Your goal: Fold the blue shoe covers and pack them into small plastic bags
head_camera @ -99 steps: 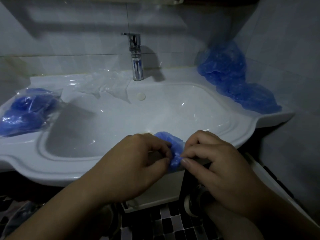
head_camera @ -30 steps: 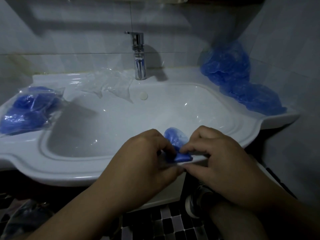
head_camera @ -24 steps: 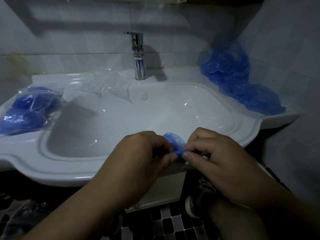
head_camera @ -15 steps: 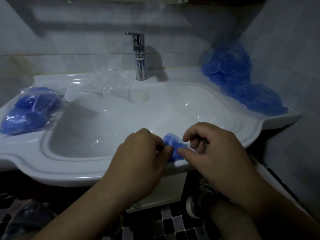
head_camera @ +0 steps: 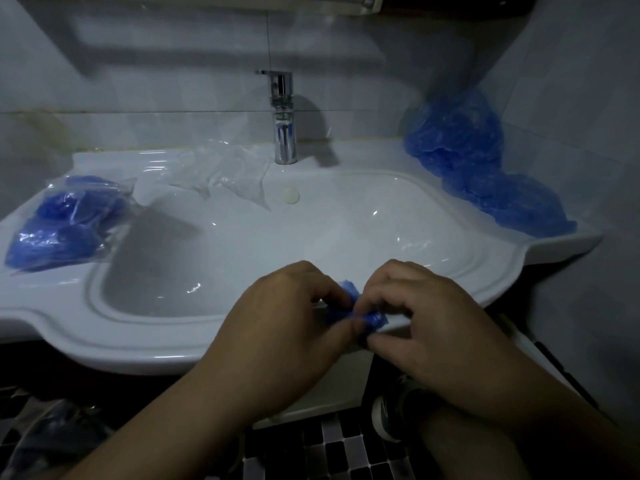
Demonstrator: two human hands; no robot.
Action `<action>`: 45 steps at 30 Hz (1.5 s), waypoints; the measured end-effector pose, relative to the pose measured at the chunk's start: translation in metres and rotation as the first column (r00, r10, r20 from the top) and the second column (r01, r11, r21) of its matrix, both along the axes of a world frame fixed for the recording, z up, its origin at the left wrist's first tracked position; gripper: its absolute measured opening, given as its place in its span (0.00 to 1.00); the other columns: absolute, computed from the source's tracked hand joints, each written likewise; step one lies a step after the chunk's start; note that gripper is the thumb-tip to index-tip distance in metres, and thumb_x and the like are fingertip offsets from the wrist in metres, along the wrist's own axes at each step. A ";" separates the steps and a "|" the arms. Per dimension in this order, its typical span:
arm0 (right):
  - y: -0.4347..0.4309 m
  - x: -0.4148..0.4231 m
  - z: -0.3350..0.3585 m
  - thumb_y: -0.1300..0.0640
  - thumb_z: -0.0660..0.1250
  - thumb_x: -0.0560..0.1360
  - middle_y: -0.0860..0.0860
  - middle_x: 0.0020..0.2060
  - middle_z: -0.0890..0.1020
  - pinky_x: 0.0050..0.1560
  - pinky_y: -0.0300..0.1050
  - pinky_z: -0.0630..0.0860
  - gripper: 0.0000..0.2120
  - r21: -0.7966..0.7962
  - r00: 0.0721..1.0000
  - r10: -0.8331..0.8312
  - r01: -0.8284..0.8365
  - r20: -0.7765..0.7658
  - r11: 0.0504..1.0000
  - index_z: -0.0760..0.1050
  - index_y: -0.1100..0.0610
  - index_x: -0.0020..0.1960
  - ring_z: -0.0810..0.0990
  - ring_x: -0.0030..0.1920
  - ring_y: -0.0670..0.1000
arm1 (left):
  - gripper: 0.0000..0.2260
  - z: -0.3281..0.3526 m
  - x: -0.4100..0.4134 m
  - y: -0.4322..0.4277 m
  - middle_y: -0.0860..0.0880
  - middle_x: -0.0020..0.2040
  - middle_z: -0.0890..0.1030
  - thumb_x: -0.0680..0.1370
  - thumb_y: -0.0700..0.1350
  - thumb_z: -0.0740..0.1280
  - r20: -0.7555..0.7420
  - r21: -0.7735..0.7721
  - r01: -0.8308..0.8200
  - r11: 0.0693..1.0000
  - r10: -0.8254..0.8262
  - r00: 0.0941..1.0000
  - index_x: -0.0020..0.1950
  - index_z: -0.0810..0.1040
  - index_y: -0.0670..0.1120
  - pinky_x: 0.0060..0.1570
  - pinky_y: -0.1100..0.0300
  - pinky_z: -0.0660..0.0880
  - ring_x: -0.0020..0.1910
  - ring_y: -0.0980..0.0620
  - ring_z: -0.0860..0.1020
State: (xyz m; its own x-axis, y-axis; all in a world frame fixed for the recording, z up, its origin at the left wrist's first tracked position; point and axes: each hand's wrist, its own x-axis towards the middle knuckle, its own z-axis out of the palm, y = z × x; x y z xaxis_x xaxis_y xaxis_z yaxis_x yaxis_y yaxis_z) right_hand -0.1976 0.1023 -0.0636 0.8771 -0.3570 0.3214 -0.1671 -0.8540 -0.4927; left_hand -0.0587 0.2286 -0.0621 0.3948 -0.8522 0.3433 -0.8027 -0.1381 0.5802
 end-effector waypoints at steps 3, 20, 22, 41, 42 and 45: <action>-0.002 -0.006 0.001 0.53 0.73 0.71 0.42 0.42 0.79 0.45 0.44 0.76 0.04 0.091 0.998 0.023 -0.027 0.053 0.996 0.81 0.46 0.45 0.79 0.46 0.46 | 0.18 0.003 0.002 0.006 0.61 0.41 0.81 0.63 0.69 0.65 0.001 0.015 0.016 1.000 -0.016 1.000 0.43 0.81 0.60 0.42 0.64 0.75 0.43 0.65 0.79; 0.006 0.026 0.002 0.53 0.72 0.72 0.43 0.36 0.77 0.37 0.33 0.70 0.07 0.058 0.969 -0.244 0.241 0.048 0.969 0.75 0.46 0.38 0.76 0.38 0.42 | 0.06 0.003 0.006 -0.016 0.56 0.32 0.80 0.74 0.52 0.71 -0.086 0.104 -0.233 0.967 0.242 0.966 0.38 0.81 0.53 0.33 0.62 0.71 0.33 0.59 0.77; 0.005 0.026 0.000 0.54 0.72 0.72 0.42 0.39 0.78 0.42 0.35 0.73 0.06 0.005 0.975 -0.204 0.204 0.083 0.979 0.78 0.45 0.38 0.76 0.41 0.42 | 0.07 0.004 0.005 -0.017 0.55 0.31 0.79 0.74 0.52 0.70 -0.047 0.133 -0.253 0.958 0.262 0.964 0.38 0.83 0.53 0.31 0.63 0.68 0.32 0.59 0.76; -0.023 0.040 0.025 0.54 0.67 0.77 0.48 0.38 0.85 0.43 0.40 0.79 0.05 0.403 0.989 -0.101 0.049 0.110 0.914 0.81 0.51 0.50 0.83 0.39 0.45 | 0.10 0.034 0.034 -0.037 0.48 0.33 0.82 0.74 0.54 0.71 -0.129 0.128 -0.083 0.988 0.100 0.987 0.41 0.83 0.48 0.33 0.61 0.74 0.31 0.51 0.78; -0.026 0.043 0.027 0.55 0.67 0.77 0.48 0.38 0.85 0.41 0.38 0.78 0.05 0.432 0.988 -0.111 0.054 0.107 0.900 0.81 0.52 0.50 0.83 0.38 0.45 | 0.08 0.038 0.038 -0.041 0.48 0.34 0.83 0.75 0.52 0.71 -0.187 0.149 -0.063 0.987 0.091 0.978 0.43 0.84 0.48 0.32 0.64 0.74 0.32 0.52 0.79; -0.037 0.053 0.031 0.58 0.67 0.77 0.49 0.34 0.85 0.36 0.36 0.76 0.05 0.518 0.979 -0.188 0.120 0.080 0.847 0.82 0.53 0.47 0.81 0.32 0.43 | 0.03 0.046 0.053 -0.049 0.49 0.38 0.85 0.75 0.46 0.72 -0.351 0.233 0.066 0.970 0.020 0.936 0.47 0.84 0.48 0.41 0.61 0.80 0.39 0.51 0.82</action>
State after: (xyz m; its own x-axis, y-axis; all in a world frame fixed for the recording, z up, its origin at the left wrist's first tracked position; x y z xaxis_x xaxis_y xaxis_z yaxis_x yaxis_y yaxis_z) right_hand -0.1442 0.0650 -0.0323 0.7627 -0.6271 0.1582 -0.1852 -0.4462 -0.8755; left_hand -0.0059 0.1798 -0.0158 0.4316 -0.9017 -0.0259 -0.5603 -0.2904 0.7757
